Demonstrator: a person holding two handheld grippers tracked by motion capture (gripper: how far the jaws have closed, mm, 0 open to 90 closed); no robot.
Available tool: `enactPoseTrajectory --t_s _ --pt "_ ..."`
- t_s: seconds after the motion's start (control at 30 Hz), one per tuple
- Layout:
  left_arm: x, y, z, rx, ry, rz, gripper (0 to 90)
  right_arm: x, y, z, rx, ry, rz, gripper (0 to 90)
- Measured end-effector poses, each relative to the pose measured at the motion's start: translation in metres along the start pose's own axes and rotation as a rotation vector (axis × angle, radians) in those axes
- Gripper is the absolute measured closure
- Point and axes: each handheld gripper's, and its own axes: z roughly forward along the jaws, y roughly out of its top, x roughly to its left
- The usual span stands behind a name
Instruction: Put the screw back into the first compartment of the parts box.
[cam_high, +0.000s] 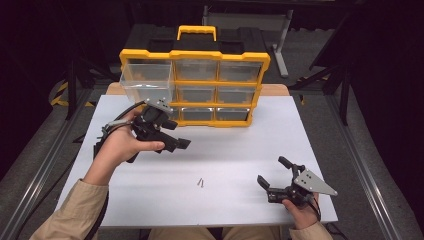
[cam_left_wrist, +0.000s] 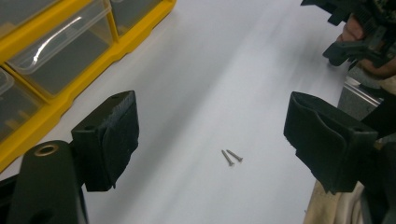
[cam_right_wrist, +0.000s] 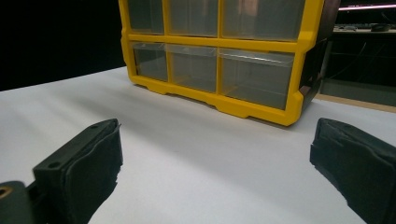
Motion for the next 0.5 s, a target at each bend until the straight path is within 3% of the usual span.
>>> enactPoseTrajectory --t_s 0.17,0.5 --pt "-0.003 -0.015 0.019 -0.003 -0.019 -0.006 17.0 0.000 0.000 0.000 0.002 -0.001 -0.002 2.7" --pt "-0.006 -0.044 0.052 0.002 -0.017 -0.023 16.2 0.000 0.000 0.000 0.000 0.000 -0.003 2.7"
